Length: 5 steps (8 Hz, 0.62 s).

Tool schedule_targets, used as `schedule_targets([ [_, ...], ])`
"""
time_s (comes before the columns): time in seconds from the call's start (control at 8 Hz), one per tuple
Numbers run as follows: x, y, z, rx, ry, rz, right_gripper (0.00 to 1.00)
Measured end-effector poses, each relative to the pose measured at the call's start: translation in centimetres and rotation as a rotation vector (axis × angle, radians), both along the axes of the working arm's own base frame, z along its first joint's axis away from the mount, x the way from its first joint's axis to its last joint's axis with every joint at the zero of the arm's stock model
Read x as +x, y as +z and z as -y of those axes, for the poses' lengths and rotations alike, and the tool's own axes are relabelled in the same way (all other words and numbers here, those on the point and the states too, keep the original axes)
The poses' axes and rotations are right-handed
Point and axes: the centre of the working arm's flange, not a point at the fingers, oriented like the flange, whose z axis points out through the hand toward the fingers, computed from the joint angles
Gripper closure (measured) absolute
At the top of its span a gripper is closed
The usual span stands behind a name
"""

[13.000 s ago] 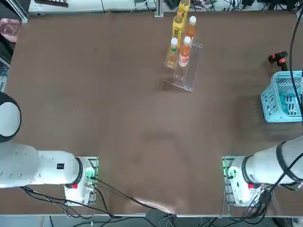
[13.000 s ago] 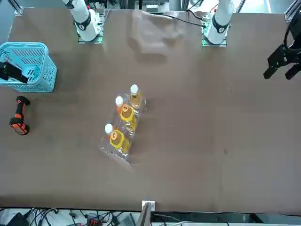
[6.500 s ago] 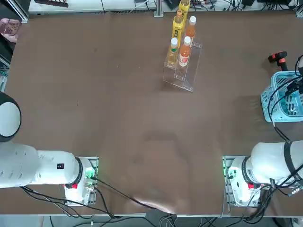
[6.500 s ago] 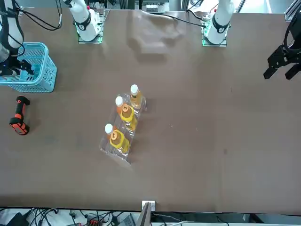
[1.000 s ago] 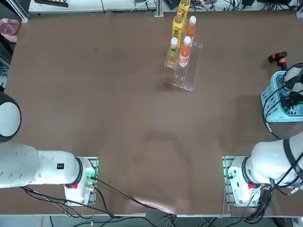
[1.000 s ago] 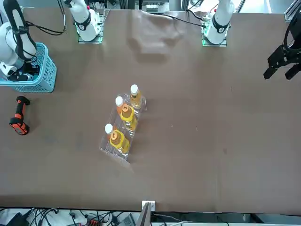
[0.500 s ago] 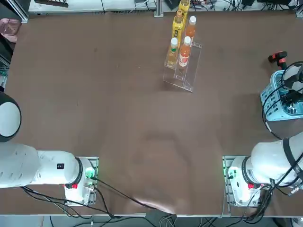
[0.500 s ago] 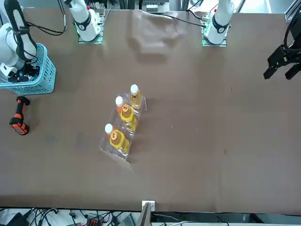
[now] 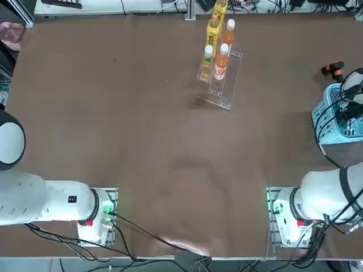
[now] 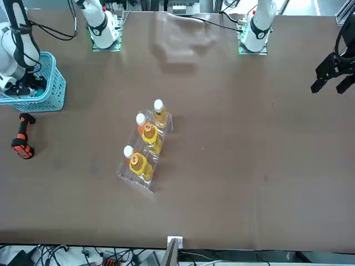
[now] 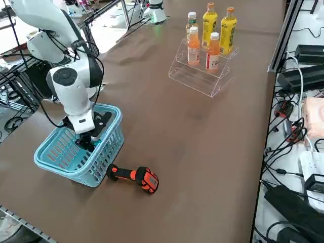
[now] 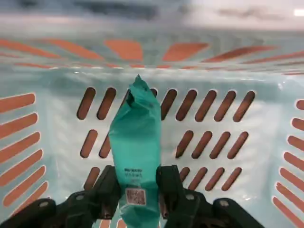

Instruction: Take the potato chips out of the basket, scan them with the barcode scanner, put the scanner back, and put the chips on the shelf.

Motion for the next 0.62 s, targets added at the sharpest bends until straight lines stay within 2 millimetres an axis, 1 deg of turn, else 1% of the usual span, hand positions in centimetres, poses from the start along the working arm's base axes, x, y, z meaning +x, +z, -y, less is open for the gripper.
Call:
schedule_targets([
  [0.25,-0.5,-0.1,-0.2,0.023,-0.007,-0.031,0.57],
  [0.38,-0.6,0.3,-0.2,0.033,-0.010,-0.040,0.57],
  [0.62,-0.7,1.6,-0.3,0.044,-0.012,-0.036,0.57],
])
